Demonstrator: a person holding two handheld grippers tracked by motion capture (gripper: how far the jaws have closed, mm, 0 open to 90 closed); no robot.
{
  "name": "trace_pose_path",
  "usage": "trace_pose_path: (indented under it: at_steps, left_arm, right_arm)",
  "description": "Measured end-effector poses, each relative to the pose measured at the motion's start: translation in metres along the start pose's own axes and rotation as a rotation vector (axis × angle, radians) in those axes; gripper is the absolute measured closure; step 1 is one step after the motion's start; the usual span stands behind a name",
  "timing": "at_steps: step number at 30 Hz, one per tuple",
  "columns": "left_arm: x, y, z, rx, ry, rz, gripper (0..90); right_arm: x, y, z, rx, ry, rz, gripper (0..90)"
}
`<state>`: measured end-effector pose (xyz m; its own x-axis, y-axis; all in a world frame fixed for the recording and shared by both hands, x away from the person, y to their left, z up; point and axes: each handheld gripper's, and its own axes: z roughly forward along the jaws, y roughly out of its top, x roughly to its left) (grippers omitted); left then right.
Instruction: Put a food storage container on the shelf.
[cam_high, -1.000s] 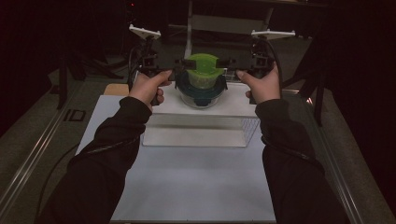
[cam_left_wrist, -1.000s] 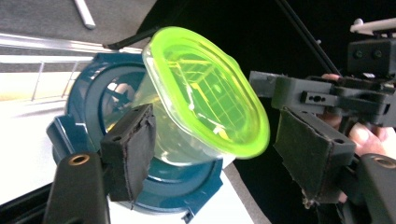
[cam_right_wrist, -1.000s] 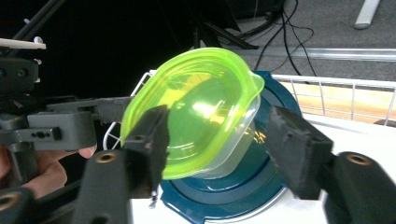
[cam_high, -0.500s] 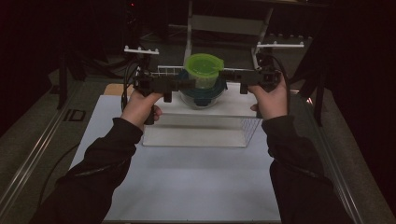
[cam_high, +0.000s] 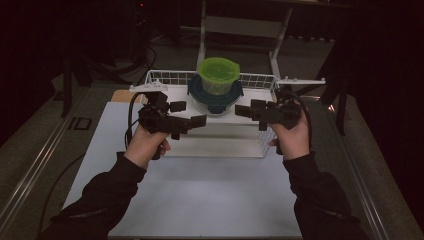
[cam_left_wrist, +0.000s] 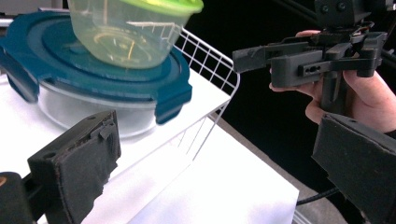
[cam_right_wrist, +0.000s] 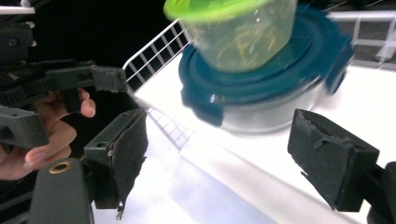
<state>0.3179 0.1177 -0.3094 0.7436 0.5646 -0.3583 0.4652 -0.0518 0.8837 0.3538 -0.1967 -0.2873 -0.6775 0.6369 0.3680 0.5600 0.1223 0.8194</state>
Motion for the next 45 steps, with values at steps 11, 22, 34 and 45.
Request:
trace_pose_path:
  at_steps: [11, 22, 34, 45]
  left_arm:
    - [-0.015, -0.038, 0.001, 0.022, 0.012, 0.100, 0.4]
    - [-0.024, -0.083, 0.005, 0.059, -0.016, 0.138, 0.4]
    - [-0.030, -0.128, 0.011, 0.088, -0.036, 0.166, 0.4]
    - [-0.026, -0.165, 0.009, 0.103, -0.027, 0.164, 0.4]
  right_arm:
    - [-0.003, -0.050, 0.007, 0.002, 0.035, -0.012, 18.8]
    - [-0.011, -0.101, 0.013, 0.008, 0.038, -0.027, 18.7]
    - [-0.017, -0.145, 0.018, 0.032, 0.030, -0.016, 18.7]
    - [-0.029, -0.183, 0.014, 0.040, 0.029, 0.009, 18.5]
